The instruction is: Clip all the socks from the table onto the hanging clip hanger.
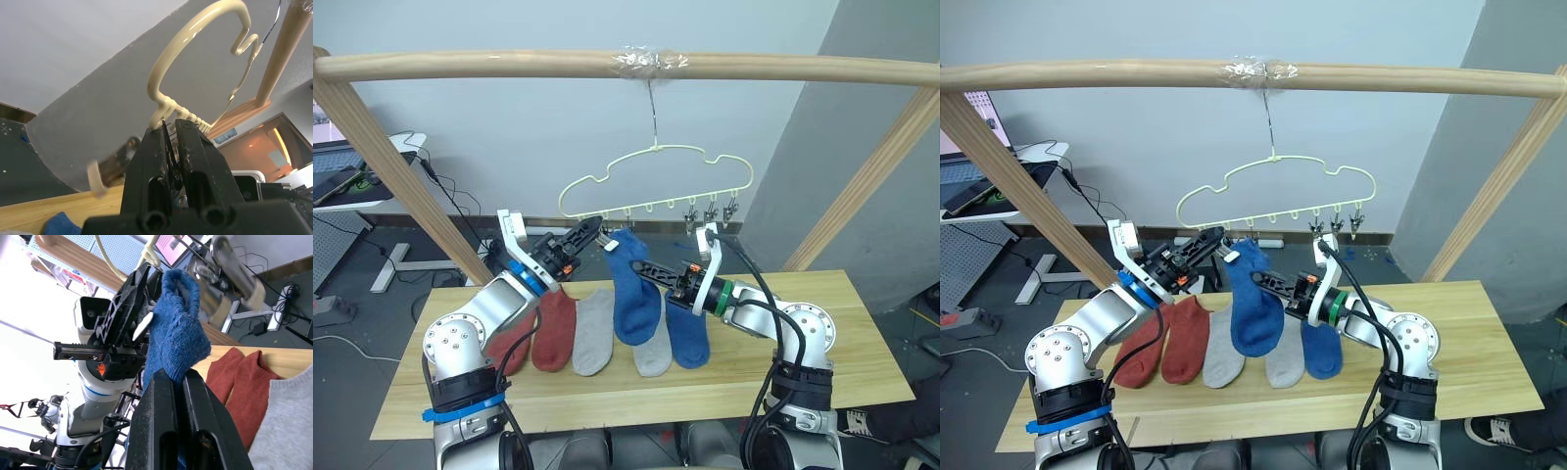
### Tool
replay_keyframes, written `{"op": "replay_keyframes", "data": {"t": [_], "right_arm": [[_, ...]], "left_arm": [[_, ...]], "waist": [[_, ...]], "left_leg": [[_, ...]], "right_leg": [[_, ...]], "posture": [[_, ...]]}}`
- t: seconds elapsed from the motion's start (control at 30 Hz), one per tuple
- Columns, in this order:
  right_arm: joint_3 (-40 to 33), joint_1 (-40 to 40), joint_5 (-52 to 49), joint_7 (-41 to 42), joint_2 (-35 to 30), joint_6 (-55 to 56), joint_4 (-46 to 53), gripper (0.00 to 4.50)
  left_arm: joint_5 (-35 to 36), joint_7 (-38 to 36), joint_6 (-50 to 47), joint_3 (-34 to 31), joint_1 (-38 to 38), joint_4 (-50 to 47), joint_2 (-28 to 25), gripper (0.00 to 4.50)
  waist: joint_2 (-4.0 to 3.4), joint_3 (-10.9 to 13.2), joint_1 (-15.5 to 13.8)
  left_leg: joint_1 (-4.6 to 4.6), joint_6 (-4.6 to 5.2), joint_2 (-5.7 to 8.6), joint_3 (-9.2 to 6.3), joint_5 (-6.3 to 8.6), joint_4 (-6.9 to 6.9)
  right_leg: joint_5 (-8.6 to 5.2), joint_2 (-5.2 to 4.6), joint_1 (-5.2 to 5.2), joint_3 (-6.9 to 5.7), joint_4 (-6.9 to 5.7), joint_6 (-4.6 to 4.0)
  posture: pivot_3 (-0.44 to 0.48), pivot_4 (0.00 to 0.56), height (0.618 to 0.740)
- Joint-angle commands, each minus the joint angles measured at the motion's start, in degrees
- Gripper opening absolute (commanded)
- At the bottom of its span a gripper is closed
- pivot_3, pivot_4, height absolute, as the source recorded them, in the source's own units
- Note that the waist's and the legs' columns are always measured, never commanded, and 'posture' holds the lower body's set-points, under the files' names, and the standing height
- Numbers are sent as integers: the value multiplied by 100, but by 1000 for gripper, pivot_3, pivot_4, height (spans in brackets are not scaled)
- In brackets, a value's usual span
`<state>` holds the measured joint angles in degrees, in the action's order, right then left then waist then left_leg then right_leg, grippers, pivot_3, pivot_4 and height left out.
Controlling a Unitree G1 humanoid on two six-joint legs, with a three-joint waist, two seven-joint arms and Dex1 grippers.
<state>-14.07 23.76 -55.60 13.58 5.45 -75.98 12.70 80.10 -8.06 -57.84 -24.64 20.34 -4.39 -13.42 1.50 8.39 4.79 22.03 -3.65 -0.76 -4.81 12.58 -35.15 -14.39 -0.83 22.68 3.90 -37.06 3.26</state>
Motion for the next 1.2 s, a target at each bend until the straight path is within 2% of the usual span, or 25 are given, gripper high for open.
{"op": "replay_keyframes", "data": {"t": [0.03,0.07,0.2,0.27,0.3,0.53,0.57,0.7,0.73,0.8,1.0,1.1,1.17,1.2], "right_arm": [[47,157,-267,-52,42,38,40,25],[55,165,-277,-69,45,47,30,25],[119,180,-291,-115,14,88,-17,0],[167,177,-281,-125,-11,121,-18,0],[214,179,-221,-136,-27,178,-27,0],[715,224,220,-78,-189,557,-194,0],[811,251,333,-87,-207,616,-289,0],[1127,381,724,-104,-251,778,-661,0],[1147,424,751,-101,-213,798,-764,409],[1150,497,743,-66,-141,791,-899,730],[1292,542,846,-9,-186,728,-1105,2682],[1350,447,956,54,-345,770,-1137,3829],[1376,380,1081,109,-493,874,-1120,4398],[1453,345,1211,167,-616,995,-1081,4456]], "left_arm": [[-10,-200,243,123,37,-474,-53,0],[-19,-222,279,144,19,-504,-59,0],[22,-244,388,156,-51,-542,-73,1231],[33,-249,412,176,-72,-556,-100,2089],[40,-252,411,182,-88,-564,-122,2246],[-58,-360,352,112,-291,-661,-624,4317],[-146,-426,323,122,-355,-690,-791,4455],[-276,-636,333,123,-486,-754,-1213,4455],[-289,-675,355,120,-497,-766,-1276,4500],[-331,-720,402,130,-517,-794,-1337,4500],[-466,-845,434,240,-704,-994,-1339,4500],[-559,-886,454,311,-811,-1108,-1306,4500],[-820,-959,550,430,-894,-1201,-1337,4500],[-1025,-972,650,491,-931,-1262,-1342,4500]], "waist": [[0,0,0],[0,0,0],[0,0,-1],[0,0,0],[0,0,1],[-1,0,17],[-1,0,27],[-1,0,25],[-1,0,21],[-1,0,9],[0,0,-1],[0,0,-3],[0,0,-3],[0,0,-4]], "left_leg": [[1,0,0,0,0,0],[1,0,0,1,0,0],[2,0,0,1,0,0],[1,0,0,1,0,0],[1,0,0,1,0,0],[1,0,-1,4,0,0],[1,0,-1,3,0,0],[1,0,-3,7,0,2],[2,0,-3,7,0,2],[7,0,-3,7,0,2],[17,0,-3,8,0,3],[49,0,-3,6,-1,1],[51,0,-3,6,-1,1],[53,0,-2,6,-1,1]], "right_leg": [[0,0,1,0,0,0],[0,0,1,1,0,0],[0,0,3,1,0,0],[0,0,3,1,-1,0],[0,0,3,1,-1,0],[0,1,6,4,-3,0],[0,1,6,3,-2,0],[-1,2,13,5,-5,-2],[-1,2,14,6,-5,-2],[-1,2,16,6,-3,-2],[0,1,27,6,-3,-2],[6,1,58,5,-12,-12],[7,1,59,5,-11,-14],[8,1,59,5,-9,-15]], "posture": [[-48,81,740],[-48,81,740],[-45,84,740],[-44,87,740],[-44,87,740],[-47,90,740],[-42,94,740],[-28,96,740],[-28,96,740],[-18,97,740],[-12,96,740],[-12,96,740],[-17,97,740],[-17,97,740]]}}
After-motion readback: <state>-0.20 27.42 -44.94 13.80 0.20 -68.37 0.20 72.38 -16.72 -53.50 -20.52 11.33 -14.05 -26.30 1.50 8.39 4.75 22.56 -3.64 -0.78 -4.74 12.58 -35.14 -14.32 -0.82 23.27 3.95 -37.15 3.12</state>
